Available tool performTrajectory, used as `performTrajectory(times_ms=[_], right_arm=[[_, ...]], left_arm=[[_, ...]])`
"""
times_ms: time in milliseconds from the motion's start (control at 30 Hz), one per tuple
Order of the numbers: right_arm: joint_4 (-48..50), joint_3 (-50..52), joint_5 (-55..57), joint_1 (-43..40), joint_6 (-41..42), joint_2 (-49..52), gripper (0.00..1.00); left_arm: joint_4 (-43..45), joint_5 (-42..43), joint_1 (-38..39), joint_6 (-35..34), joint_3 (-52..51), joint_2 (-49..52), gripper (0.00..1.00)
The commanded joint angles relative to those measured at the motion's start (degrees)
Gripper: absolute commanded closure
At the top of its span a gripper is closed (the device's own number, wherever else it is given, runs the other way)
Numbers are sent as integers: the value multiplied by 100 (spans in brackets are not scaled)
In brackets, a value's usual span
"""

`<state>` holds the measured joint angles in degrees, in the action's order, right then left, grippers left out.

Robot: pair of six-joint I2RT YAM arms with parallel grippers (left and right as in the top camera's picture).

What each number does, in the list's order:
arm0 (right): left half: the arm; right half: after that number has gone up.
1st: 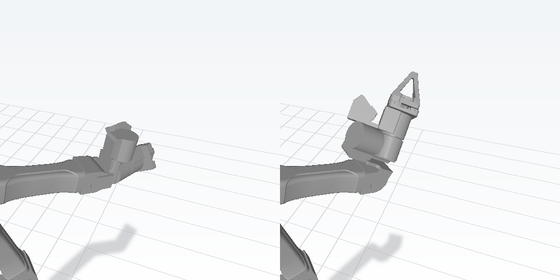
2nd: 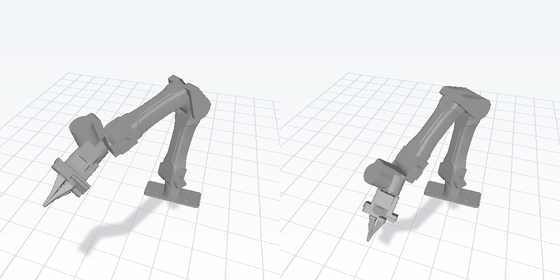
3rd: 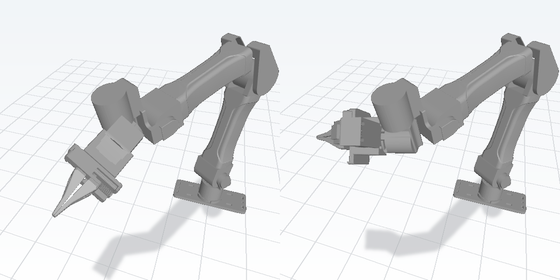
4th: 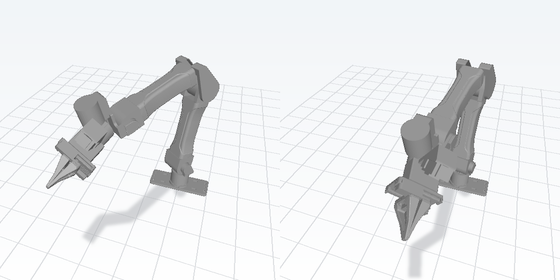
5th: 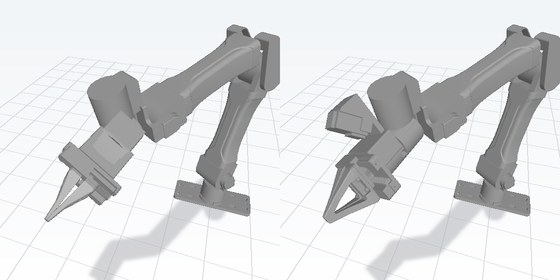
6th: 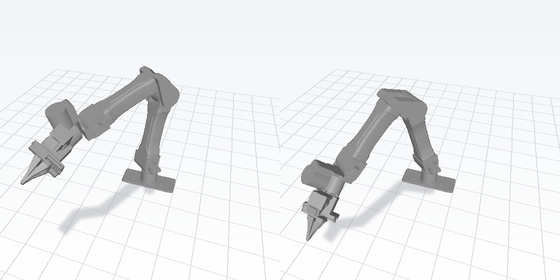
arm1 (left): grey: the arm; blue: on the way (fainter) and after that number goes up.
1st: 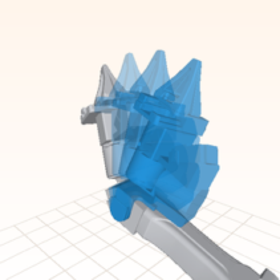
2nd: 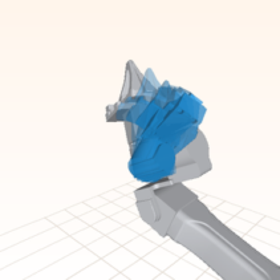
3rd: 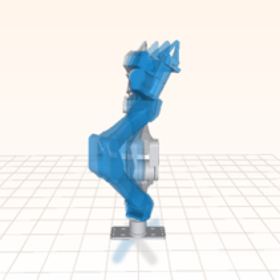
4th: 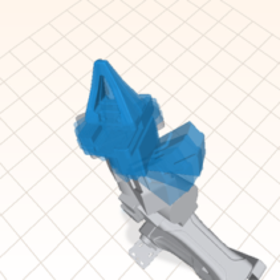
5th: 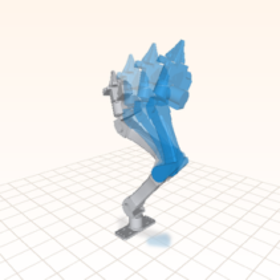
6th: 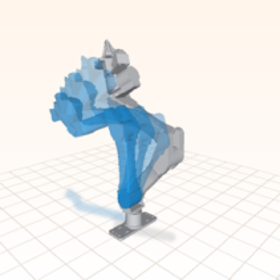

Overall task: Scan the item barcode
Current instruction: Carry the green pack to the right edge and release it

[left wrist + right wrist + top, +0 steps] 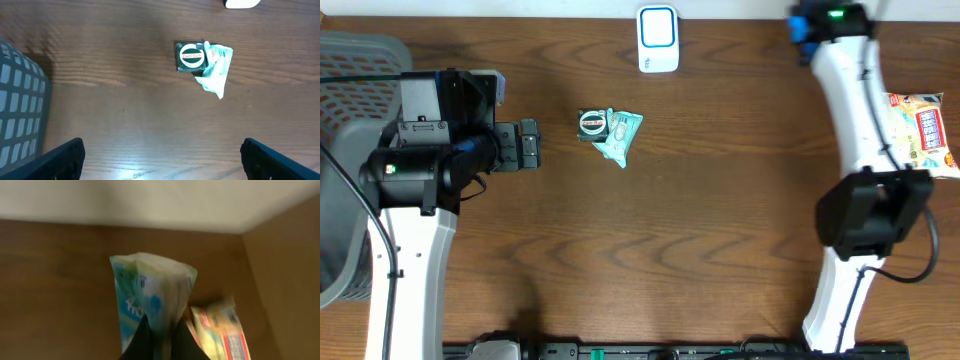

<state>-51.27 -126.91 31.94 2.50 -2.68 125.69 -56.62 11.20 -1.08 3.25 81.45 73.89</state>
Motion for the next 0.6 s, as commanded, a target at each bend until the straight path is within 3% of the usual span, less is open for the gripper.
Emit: performTrajectory(times_ms=[0, 233, 567], right_arm=[[-382, -46, 31, -479, 890, 26, 99], [-1010, 125, -487, -1390, 890, 118, 99], [-704, 1130, -619, -2111, 887, 120, 97]], left_arm=[[-13, -35, -31, 59, 42, 17, 2], [-13, -35, -31, 59, 42, 17, 2], [-13, -35, -31, 59, 42, 17, 2]])
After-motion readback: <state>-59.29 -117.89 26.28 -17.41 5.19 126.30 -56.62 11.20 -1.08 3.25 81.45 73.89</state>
